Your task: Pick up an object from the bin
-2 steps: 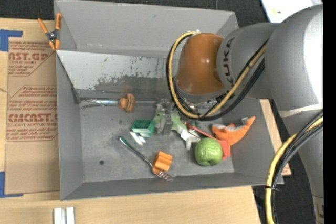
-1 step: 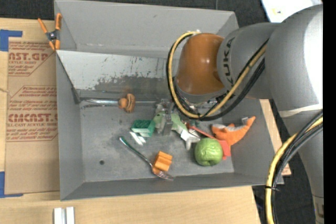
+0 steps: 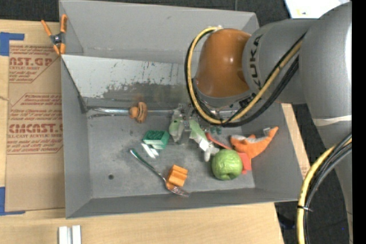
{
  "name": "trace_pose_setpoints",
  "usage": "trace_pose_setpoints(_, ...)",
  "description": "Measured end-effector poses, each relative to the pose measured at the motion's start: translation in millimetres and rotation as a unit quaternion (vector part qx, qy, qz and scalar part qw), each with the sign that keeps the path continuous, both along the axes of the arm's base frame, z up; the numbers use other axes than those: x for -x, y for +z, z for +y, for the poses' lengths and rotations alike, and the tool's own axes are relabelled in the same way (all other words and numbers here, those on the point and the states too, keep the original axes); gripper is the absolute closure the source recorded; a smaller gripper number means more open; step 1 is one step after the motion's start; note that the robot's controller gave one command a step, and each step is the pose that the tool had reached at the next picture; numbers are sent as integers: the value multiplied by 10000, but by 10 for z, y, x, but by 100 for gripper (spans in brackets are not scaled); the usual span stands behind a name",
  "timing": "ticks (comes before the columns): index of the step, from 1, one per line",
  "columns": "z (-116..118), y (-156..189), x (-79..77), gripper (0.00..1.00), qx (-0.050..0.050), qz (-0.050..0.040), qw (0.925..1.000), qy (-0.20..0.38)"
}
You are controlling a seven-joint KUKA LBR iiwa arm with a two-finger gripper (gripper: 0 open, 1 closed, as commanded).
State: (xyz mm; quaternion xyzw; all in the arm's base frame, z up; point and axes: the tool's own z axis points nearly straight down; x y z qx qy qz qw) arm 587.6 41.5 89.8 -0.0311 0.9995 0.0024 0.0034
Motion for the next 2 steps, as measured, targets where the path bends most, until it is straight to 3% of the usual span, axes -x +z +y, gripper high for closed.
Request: trace_pose_setpoints(2, 3, 559, 2, 100, 1, 3, 10000, -1)
